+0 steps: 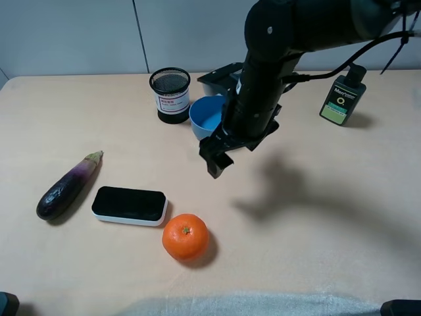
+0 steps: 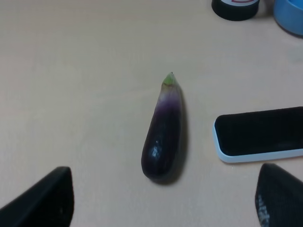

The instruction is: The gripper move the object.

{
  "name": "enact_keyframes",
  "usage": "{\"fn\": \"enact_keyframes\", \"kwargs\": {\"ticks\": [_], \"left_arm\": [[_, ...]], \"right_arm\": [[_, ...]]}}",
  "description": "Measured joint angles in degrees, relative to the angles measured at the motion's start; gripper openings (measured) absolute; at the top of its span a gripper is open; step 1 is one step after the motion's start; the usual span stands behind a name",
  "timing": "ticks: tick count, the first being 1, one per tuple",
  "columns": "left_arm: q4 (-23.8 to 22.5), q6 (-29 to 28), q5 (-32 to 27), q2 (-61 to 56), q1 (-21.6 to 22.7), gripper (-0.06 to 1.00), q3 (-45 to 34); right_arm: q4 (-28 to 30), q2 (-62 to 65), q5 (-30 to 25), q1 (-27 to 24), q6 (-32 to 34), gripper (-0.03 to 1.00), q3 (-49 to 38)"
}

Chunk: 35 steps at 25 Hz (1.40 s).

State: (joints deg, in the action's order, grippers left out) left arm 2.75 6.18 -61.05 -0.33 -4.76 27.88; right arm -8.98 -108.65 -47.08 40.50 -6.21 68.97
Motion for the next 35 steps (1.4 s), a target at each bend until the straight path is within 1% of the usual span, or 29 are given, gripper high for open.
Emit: {"fn": "enact_keyframes", "kwargs": {"ticks": [7,11,14,21,28,32,35], "left_arm": [[0.0,0.0,0.0,0.0,0.0,0.77,0.0],[0.0,0.0,0.0,0.0,0.0,0.77,0.0],[0.0,0.0,0.0,0.0,0.0,0.77,0.0],[0.0,0.0,0.0,0.0,0.0,0.77,0.0],[0.0,0.0,0.0,0.0,0.0,0.77,0.0],[0.0,0.0,0.0,0.0,0.0,0.77,0.0],[0.0,0.0,0.0,0.0,0.0,0.77,0.0]], "right_arm": [[2.2,3.0,1.2,-11.1,0.0,0.66,0.0],[2.5,6.4,1.3,-17.9,0.0,0.66,0.0],[2.7,8.7,1.2,-23.2,0.0,0.66,0.0],[2.8,14.9,-0.6,-33.3,0.0,0.66,0.0],[2.8,22.5,-3.8,-41.4,0.0,0.66,0.0],[2.9,27.0,-6.6,-44.6,0.0,0.66,-0.2],[2.9,30.9,-6.7,-46.1,0.0,0.66,-2.5]]}}
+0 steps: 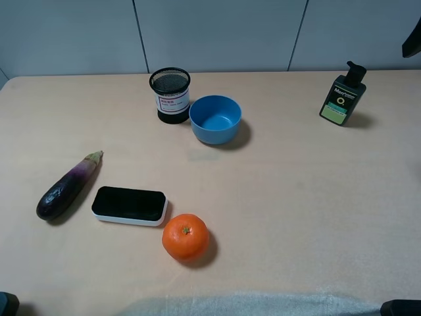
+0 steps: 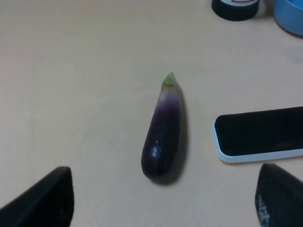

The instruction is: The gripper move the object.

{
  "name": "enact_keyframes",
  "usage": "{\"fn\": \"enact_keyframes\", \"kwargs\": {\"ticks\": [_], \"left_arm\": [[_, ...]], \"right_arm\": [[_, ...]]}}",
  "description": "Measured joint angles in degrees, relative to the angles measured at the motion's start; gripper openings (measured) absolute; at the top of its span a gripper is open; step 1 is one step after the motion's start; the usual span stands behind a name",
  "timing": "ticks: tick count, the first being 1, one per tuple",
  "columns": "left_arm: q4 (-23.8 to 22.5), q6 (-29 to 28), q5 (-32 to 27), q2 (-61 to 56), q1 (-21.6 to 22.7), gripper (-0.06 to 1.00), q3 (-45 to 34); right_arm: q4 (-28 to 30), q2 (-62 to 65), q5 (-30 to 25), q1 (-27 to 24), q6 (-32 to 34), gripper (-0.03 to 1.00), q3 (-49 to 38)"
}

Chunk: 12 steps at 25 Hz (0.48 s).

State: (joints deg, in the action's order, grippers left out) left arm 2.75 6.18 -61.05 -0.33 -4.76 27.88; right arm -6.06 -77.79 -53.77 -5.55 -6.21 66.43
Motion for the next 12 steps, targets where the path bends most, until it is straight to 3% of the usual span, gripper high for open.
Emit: {"fn": "enact_keyframes", "kwargs": {"ticks": [12], "left_arm": [[0.0,0.0,0.0,0.0,0.0,0.77,0.0]], "right_arm": [[0.0,16.3,1.8,-1.7,0.0,0.66,-14.4]]}}
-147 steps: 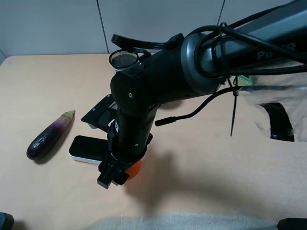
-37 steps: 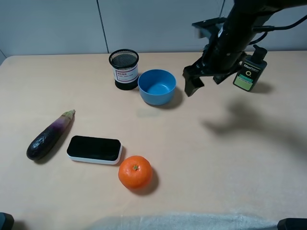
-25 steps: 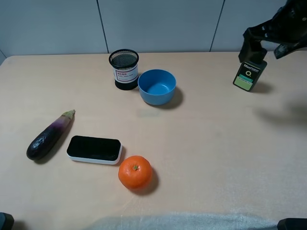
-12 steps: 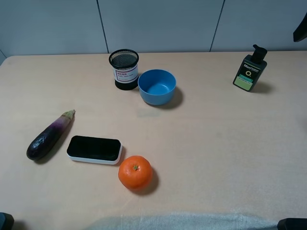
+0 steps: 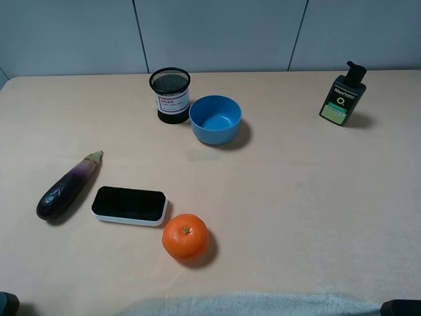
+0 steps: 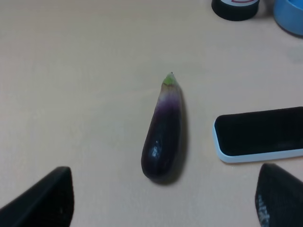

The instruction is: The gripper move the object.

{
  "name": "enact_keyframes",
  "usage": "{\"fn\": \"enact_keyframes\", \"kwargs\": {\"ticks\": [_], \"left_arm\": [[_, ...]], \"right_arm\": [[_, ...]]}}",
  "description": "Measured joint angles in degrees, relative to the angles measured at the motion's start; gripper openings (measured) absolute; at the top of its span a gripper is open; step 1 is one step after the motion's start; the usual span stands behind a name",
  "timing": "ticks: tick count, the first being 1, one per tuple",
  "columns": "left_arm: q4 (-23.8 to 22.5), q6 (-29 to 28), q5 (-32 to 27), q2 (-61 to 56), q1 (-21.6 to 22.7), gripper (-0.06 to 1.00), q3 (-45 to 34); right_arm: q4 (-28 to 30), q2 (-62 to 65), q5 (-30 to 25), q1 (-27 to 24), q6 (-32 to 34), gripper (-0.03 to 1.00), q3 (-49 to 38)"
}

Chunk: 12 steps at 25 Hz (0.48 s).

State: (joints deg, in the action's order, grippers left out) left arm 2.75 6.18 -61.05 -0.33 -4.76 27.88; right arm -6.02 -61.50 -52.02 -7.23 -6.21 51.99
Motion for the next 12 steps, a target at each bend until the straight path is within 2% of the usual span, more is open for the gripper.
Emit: {"fn": "enact_keyframes", "kwargs": {"ticks": [9,12], "left_arm": [[0.0,0.0,0.0,0.0,0.0,0.77,0.0],[0.0,0.0,0.0,0.0,0.0,0.77,0.0]], "right_arm": [[0.0,18.9,-0.4,0.0,0.0,0.66,-8.8],[0.0,24.3,-2.6,0.8,0.0,0.66,-9.5]]}}
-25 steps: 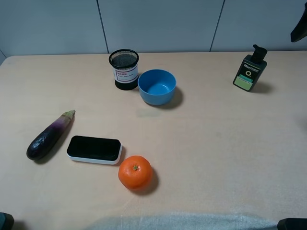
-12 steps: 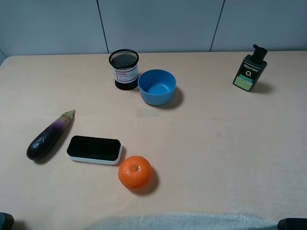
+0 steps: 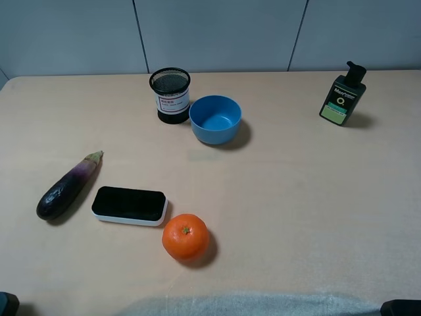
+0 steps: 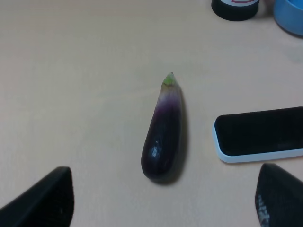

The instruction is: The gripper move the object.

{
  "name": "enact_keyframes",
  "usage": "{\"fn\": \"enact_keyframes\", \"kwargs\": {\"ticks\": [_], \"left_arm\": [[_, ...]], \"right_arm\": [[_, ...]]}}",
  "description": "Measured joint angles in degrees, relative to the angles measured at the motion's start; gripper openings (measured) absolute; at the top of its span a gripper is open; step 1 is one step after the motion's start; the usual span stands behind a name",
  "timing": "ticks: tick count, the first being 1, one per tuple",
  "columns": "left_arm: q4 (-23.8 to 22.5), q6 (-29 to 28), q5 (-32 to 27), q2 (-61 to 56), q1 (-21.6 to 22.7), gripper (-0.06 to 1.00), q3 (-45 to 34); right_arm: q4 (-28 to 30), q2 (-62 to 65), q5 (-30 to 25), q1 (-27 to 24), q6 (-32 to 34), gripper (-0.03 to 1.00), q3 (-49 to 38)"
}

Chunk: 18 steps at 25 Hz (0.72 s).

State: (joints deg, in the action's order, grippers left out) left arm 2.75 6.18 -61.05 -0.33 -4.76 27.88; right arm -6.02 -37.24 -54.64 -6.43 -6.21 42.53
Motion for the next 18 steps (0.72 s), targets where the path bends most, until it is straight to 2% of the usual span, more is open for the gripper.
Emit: {"fn": "enact_keyframes", "kwargs": {"ticks": [5,13,18], "left_arm": [[0.0,0.0,0.0,0.0,0.0,0.77,0.0],[0.0,0.0,0.0,0.0,0.0,0.77,0.0],[0.0,0.0,0.0,0.0,0.0,0.77,0.0]], "right_arm": [[0.0,6.3,-3.5,1.3,1.1,0.66,-0.2],[1.1,15.1,-3.2,1.3,4.4,0.66,-6.9],[3.0,20.0,-3.3,1.3,7.8,0.66,-8.0]]}}
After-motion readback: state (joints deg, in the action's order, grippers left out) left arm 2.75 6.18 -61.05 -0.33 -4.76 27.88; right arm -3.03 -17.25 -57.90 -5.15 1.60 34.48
